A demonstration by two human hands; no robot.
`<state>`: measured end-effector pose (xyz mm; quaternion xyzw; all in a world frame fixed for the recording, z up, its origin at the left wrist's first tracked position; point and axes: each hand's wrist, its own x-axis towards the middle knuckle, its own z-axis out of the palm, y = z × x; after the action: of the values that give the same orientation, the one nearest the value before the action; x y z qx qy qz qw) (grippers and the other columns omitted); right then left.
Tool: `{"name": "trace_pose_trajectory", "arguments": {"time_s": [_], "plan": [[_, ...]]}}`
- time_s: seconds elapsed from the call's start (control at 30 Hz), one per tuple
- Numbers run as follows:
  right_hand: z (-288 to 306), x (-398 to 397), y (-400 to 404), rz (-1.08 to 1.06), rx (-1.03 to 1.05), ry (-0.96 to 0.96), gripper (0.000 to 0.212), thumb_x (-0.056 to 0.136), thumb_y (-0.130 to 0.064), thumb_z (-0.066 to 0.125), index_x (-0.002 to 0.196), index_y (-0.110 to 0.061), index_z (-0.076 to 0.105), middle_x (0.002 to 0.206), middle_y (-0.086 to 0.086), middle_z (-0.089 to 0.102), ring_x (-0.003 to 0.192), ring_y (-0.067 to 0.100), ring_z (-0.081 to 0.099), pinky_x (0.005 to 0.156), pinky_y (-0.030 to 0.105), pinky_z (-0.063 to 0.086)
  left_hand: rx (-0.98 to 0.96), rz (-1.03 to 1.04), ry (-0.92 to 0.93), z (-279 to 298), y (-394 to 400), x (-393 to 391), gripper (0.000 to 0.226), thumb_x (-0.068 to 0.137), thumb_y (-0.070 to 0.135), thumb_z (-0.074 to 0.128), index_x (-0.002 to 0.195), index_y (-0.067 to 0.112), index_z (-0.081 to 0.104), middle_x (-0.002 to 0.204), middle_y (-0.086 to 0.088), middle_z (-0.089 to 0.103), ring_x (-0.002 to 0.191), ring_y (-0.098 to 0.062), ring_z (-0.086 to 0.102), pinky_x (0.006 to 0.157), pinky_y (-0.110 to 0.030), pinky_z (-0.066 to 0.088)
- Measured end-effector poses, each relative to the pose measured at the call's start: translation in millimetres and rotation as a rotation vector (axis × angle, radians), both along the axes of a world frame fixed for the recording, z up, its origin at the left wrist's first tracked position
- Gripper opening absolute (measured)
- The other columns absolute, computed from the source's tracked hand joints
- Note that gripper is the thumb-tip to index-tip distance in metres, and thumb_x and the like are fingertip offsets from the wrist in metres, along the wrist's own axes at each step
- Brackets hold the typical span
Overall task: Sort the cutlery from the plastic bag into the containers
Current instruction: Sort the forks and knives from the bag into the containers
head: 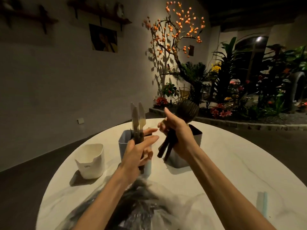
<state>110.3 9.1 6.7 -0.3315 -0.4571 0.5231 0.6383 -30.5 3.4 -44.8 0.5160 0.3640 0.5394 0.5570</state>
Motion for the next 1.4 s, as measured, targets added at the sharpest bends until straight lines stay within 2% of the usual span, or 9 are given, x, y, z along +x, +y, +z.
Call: {"name": "trace_pose_trajectory", "arguments": {"time_s": [0.07, 0.17, 0.43, 0.7, 0.87, 1.0, 1.17, 1.27, 1.4], "plan": [[15.3, -22.1, 15.1, -0.032, 0.014, 0.014, 0.036, 0.096, -0.045, 0.063, 0.083, -0.01, 0.062, 0.063, 0.003, 0.06, 0.063, 0.013, 0.065, 0.073, 0.029, 0.05, 0.022, 0.088, -0.038, 11.9, 7.9, -21.9, 0.026, 0.087, 0.029, 0.076, 0.111, 0.02, 0.074, 0.085, -0.003, 0.072, 0.068, -0.01, 0.057, 0.056, -0.02, 0.044], [29.1, -45.7, 41.8, -0.053, -0.028, 0.067, 0.043, 0.09, -0.054, 0.068, 0.071, -0.019, 0.052, 0.051, -0.001, 0.048, 0.044, 0.012, 0.046, 0.049, 0.024, 0.039, 0.05, 0.212, -0.005, 25.0, 25.7, -54.3, 0.014, 0.094, 0.017, 0.068, 0.107, 0.013, 0.073, 0.079, -0.002, 0.072, 0.051, -0.008, 0.048, 0.041, -0.014, 0.038], [4.6, -78.3, 102.2, -0.156, 0.001, -0.068, 0.047, 0.089, -0.049, 0.072, 0.06, -0.02, 0.048, 0.048, 0.0, 0.042, 0.038, 0.012, 0.038, 0.039, 0.021, 0.031, 0.116, 0.328, 0.367, 5.2, 68.2, -89.3, 0.006, 0.092, 0.007, 0.069, 0.096, 0.01, 0.074, 0.101, -0.006, 0.071, 0.056, -0.018, 0.06, 0.047, -0.018, 0.047], [-24.9, -83.7, 122.1, -0.125, -0.033, -0.166, 0.038, 0.08, -0.038, 0.084, 0.088, -0.006, 0.064, 0.063, 0.005, 0.064, 0.059, 0.017, 0.067, 0.06, 0.024, 0.056, 0.121, 0.316, 0.461, -14.6, 87.5, -84.1, 0.016, 0.087, 0.014, 0.077, 0.101, 0.015, 0.07, 0.101, 0.004, 0.068, 0.077, -0.019, 0.069, 0.056, -0.02, 0.056], [-20.9, -80.9, 129.7, -0.113, 0.013, -0.086, 0.051, 0.078, -0.016, 0.087, 0.119, -0.007, 0.059, 0.101, 0.016, 0.075, 0.09, 0.027, 0.076, 0.082, 0.031, 0.061, 0.088, 0.331, 0.398, -20.7, 88.7, -89.8, 0.008, 0.091, 0.011, 0.072, 0.099, 0.015, 0.07, 0.101, -0.001, 0.069, 0.062, -0.02, 0.067, 0.053, -0.021, 0.054], [-23.6, -77.5, 132.1, -0.141, 0.039, -0.121, 0.039, 0.084, -0.02, 0.082, 0.115, -0.005, 0.064, 0.101, 0.016, 0.074, 0.09, 0.027, 0.076, 0.081, 0.031, 0.06, 0.065, 0.324, 0.368, -20.8, 86.3, -91.2, 0.009, 0.093, 0.009, 0.07, 0.098, 0.016, 0.07, 0.101, -0.002, 0.07, 0.072, -0.025, 0.068, 0.052, -0.022, 0.054], [-29.1, -75.4, 128.6, -0.216, 0.118, -0.557, 0.029, 0.105, -0.03, 0.051, 0.108, -0.007, 0.068, 0.103, 0.009, 0.073, 0.101, 0.022, 0.071, 0.091, 0.032, 0.058, 0.072, 0.321, 0.353, -19.7, 83.0, -91.9, 0.01, 0.092, 0.006, 0.069, 0.098, 0.014, 0.071, 0.104, 0.001, 0.071, 0.069, -0.024, 0.07, 0.055, -0.022, 0.057], [-37.6, -74.6, 122.6, -0.291, 0.297, -1.09, 0.041, 0.106, -0.048, 0.04, 0.131, -0.023, 0.06, 0.137, -0.001, 0.061, 0.126, 0.016, 0.054, 0.11, 0.038, 0.043, 0.094, 0.378, 0.329, -18.5, 80.1, -90.8, 0.015, 0.09, 0.004, 0.07, 0.101, 0.014, 0.069, 0.104, 0.001, 0.068, 0.074, -0.025, 0.071, 0.054, -0.014, 0.053], [-45.8, -78.6, 116.9, -0.077, 0.258, -1.689, 0.066, 0.103, -0.063, 0.023, 0.157, -0.026, 0.029, 0.162, 0.001, 0.035, 0.144, 0.027, 0.039, 0.117, 0.047, 0.031, 0.064, 0.471, 0.279, -17.8, 82.4, -91.5, 0.015, 0.091, 0.007, 0.068, 0.103, 0.015, 0.066, 0.099, -0.003, 0.067, 0.07, -0.021, 0.069, 0.063, -0.025, 0.054]]}}
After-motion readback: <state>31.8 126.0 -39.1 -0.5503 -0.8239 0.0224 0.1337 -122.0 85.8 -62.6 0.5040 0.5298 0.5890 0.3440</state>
